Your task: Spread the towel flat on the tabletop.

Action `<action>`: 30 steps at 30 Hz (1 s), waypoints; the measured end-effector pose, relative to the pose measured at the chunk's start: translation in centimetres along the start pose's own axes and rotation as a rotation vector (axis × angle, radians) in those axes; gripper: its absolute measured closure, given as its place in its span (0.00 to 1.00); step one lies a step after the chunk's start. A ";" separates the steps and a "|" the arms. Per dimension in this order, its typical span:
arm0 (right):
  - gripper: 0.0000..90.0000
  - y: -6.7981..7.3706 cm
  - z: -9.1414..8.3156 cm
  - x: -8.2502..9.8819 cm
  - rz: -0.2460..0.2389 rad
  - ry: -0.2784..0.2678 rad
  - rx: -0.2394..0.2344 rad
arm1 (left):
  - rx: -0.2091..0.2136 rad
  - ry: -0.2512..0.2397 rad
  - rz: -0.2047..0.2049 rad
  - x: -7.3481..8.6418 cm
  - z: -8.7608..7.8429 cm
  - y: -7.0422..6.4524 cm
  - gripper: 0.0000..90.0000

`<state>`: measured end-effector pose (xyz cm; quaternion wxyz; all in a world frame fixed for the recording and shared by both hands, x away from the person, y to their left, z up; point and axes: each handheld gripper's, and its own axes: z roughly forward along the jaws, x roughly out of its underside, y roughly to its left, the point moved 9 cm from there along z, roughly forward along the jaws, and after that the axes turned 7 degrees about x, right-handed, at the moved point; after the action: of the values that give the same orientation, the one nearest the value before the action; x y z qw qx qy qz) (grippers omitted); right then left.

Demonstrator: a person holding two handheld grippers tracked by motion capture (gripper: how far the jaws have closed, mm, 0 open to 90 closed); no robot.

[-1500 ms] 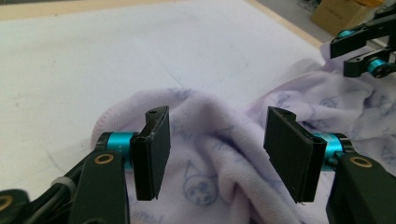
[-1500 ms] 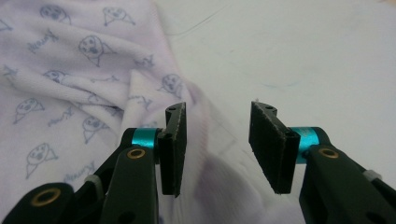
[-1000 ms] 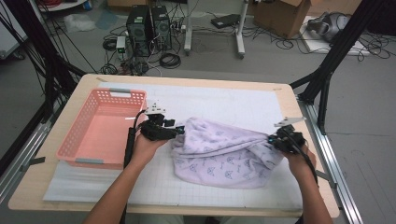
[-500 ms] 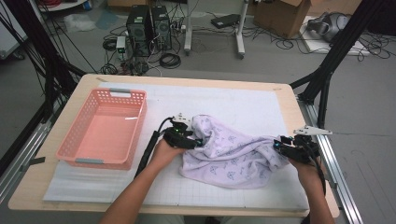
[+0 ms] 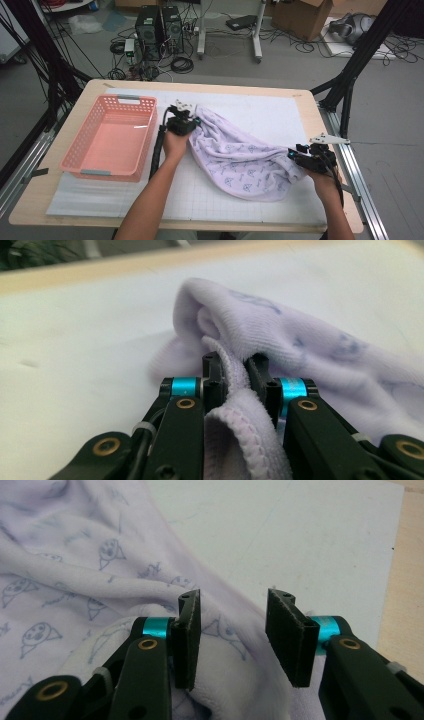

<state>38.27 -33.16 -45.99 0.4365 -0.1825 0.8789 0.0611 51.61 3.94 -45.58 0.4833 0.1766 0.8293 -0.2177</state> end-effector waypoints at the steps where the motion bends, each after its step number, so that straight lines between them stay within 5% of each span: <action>1: 0.62 -0.1 0.1 -0.1 0.000 -0.003 0.002 | 0.012 -0.043 -0.024 -0.5 -0.2 0.5 0.87; 4: 0.62 0.0 0.7 -0.3 0.006 -0.010 -0.001 | 0.060 -0.045 -0.044 -0.1 0.0 0.6 0.84; 8: 0.60 0.1 1.8 -1.0 0.016 -0.011 -0.013 | 0.122 -0.025 -0.092 0.1 0.0 -0.5 0.55; 11: 0.59 0.3 2.5 -2.1 0.008 -0.015 -0.027 | 0.130 -0.024 -0.059 -0.3 -0.5 -1.7 0.42; 19: 0.58 2.8 6.5 -5.0 -0.107 0.045 -0.107 | 0.161 -0.044 -0.011 -1.4 -2.4 -3.5 0.40; 21: 0.59 3.7 7.9 -5.3 -0.156 0.062 -0.142 | 0.166 -0.051 -0.007 -1.2 -2.8 -3.8 0.41; 26: 0.61 5.0 11.5 -5.0 -0.191 0.154 -0.171 | 0.194 -0.018 0.006 0.8 -3.0 -4.6 0.41; 28: 0.66 5.4 12.4 -4.6 -0.221 0.195 -0.182 | 0.206 -0.001 0.009 1.6 -3.0 -4.9 0.41; 30: 0.83 5.7 12.4 -4.7 -0.242 0.199 -0.220 | 0.216 0.014 0.017 2.2 -2.9 -5.1 0.41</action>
<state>47.98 -23.31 -50.20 0.3291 -0.3386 0.8773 0.0856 45.87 1.34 -45.23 0.4574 0.2361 0.8030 -0.3003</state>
